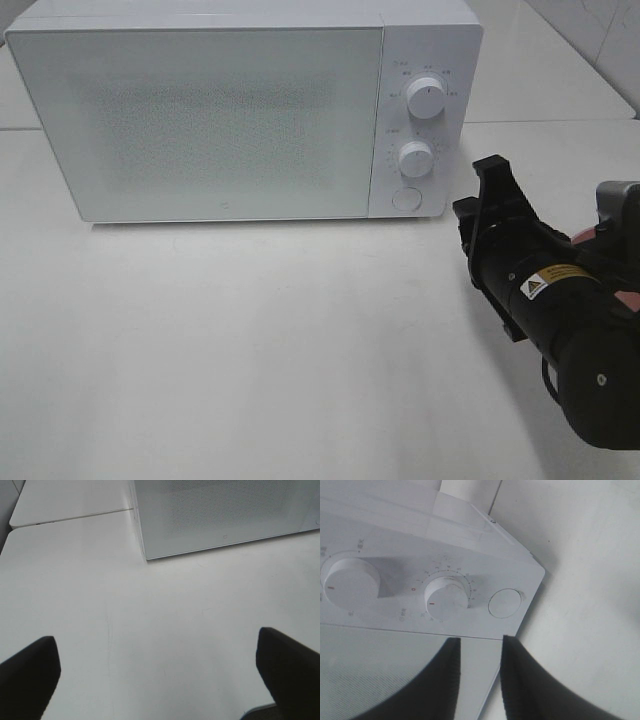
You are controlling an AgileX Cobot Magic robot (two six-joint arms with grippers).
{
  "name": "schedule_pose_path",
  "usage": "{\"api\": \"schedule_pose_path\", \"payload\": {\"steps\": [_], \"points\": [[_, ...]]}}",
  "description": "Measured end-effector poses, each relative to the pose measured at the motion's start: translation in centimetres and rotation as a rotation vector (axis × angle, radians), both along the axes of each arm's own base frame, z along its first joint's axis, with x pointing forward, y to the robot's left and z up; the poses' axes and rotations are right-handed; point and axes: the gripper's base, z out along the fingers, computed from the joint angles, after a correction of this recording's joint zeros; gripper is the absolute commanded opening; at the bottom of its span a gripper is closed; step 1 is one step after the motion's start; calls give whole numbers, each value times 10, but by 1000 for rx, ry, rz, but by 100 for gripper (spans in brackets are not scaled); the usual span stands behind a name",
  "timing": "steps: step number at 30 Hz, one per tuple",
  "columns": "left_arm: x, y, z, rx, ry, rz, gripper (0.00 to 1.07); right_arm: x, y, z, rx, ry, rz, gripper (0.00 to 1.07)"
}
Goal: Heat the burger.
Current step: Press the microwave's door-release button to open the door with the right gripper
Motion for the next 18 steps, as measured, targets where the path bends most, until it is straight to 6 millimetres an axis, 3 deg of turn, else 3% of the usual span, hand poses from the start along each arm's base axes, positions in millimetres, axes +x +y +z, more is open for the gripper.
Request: {"api": "schedule_pose_path", "payload": {"steps": [3, 9, 18], "points": [[0, 0, 0, 0, 0, 0, 100, 0, 0, 0, 155, -2, -48, 15], [0, 0, 0, 0, 0, 0, 100, 0, 0, 0, 297, -4, -93, 1], [0, 0, 0, 0, 0, 0, 100, -1, 0, -3, 317, 28, -99, 0]]}}
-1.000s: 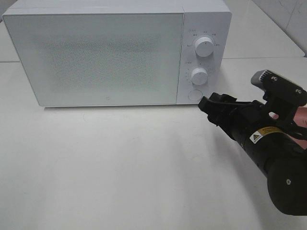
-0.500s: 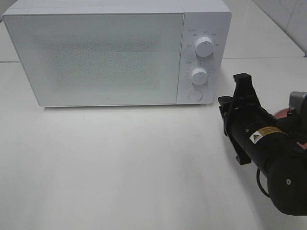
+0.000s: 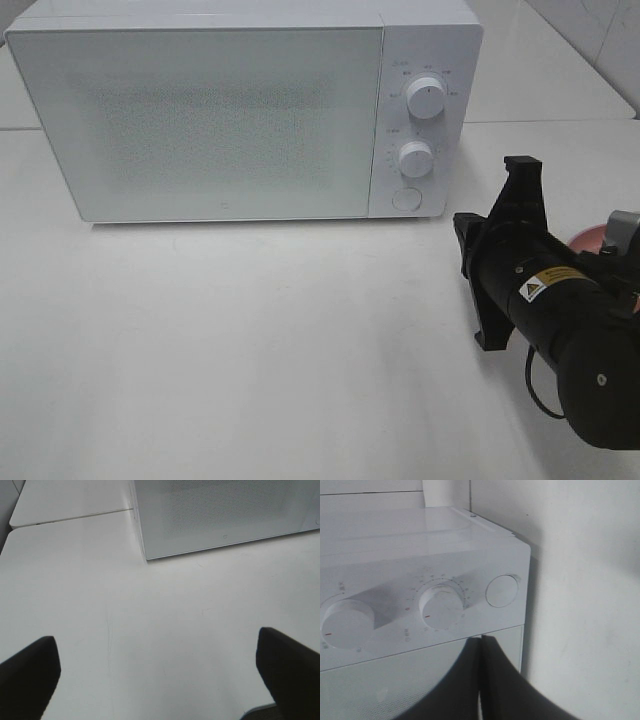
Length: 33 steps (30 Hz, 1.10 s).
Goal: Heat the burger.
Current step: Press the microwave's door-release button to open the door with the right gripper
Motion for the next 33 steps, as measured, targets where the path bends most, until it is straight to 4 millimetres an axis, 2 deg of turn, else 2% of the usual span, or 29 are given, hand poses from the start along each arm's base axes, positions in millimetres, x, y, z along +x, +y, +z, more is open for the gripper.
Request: {"api": "schedule_pose_path", "payload": {"steps": [13, 19, 33], "points": [[0, 0, 0, 0, 0, 0, 100, 10, 12, -9, 10, 57, 11, 0], [0, 0, 0, 1, 0, 1, 100, 18, 18, -21, -4, 77, 8, 0], [0, 0, 0, 1, 0, 1, 100, 59, 24, -31, 6, 94, 28, 0]]}}
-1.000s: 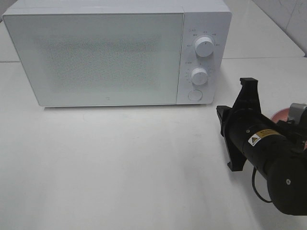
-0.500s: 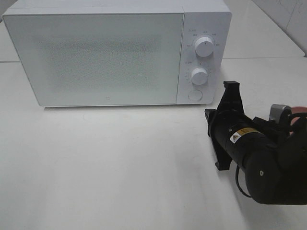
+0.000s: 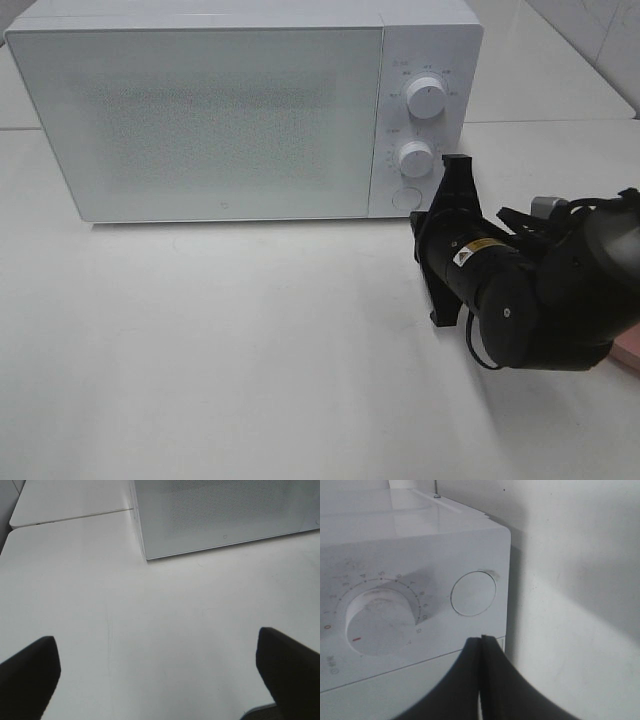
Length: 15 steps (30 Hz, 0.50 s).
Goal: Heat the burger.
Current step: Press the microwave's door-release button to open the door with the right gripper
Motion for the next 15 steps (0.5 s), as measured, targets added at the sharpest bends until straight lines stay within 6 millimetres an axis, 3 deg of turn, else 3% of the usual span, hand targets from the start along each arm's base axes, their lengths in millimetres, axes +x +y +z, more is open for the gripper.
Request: {"api": "schedule_pose_path", "payload": {"steps": [15], "points": [[0, 0, 0, 0, 0, 0, 100, 37, 4, -9, 17, -4, -19, 0]]}}
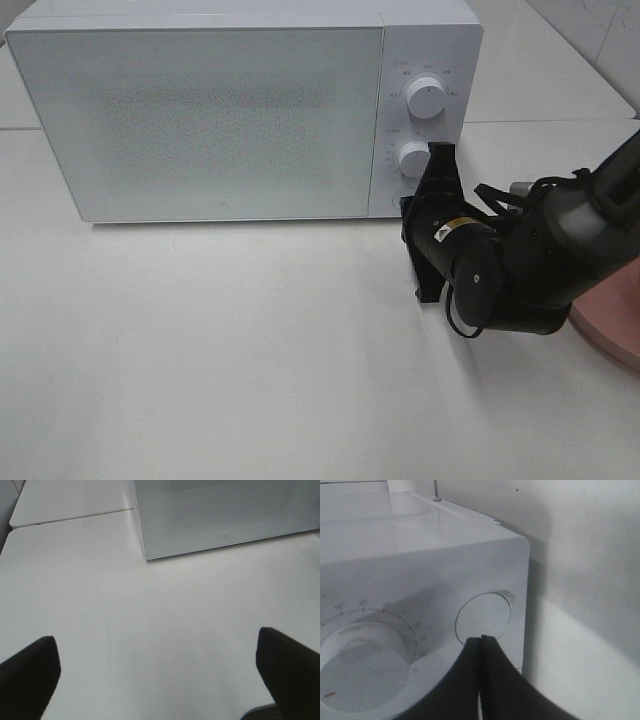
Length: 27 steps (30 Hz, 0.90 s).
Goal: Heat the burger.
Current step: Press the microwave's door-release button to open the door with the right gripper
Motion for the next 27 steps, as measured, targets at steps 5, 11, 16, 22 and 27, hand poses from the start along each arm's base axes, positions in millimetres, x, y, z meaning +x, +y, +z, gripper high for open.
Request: {"api": "schedule_pose_path", "payload": {"steps": [5, 11, 16, 22, 27], "points": [[0, 0, 0, 0, 0, 0, 100, 10, -5, 2, -15, -1, -11, 0], [0, 0, 0, 0, 0, 0, 100, 16, -7, -1, -19, 21, -14, 0], [0, 0, 0, 0, 0, 0, 100, 19, -4, -10, -12, 42, -8, 0], [0, 0, 0, 0, 0, 0, 100, 24, -2, -12, -5, 33, -14, 0], [0, 0, 0, 0, 0, 0, 100, 26, -1, -12, 1, 34, -22, 0]]}}
